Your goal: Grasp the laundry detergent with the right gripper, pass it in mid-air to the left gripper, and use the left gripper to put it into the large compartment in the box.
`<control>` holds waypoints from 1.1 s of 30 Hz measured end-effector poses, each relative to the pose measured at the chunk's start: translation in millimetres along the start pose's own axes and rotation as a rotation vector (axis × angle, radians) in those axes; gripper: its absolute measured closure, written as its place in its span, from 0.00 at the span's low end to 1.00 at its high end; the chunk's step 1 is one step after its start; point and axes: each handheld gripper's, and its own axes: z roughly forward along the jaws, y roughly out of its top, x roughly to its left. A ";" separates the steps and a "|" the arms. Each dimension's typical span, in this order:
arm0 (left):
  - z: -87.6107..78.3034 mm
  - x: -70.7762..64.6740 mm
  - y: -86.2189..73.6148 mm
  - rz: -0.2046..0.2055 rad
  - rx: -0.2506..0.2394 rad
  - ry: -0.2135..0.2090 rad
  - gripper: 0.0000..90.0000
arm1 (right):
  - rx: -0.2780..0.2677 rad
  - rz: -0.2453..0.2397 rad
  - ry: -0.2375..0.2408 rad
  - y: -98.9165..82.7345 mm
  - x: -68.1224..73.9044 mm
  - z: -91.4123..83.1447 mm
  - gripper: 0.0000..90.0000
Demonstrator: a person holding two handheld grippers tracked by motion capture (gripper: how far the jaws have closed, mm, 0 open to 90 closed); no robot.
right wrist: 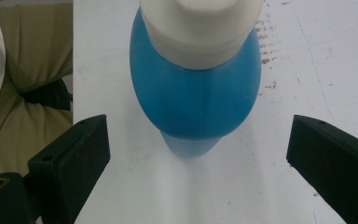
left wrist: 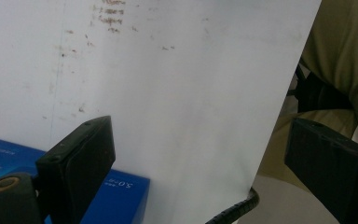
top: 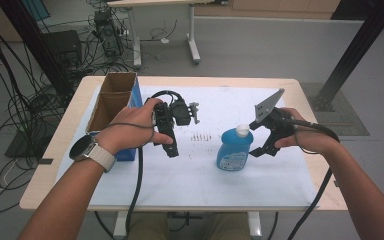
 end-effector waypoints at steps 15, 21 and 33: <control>2.2 1.6 -0.1 -0.002 -0.002 -0.003 0.10 | -0.013 0.004 0.005 -2.2 -0.7 4.9 0.07; 4.2 1.9 -0.1 -0.001 -0.002 -0.006 0.10 | -0.022 0.005 0.007 -1.6 -1.0 7.4 0.07; 6.9 2.5 -1.3 -0.005 -0.006 -0.010 0.10 | -0.046 0.008 0.010 -4.6 -1.7 17.0 0.07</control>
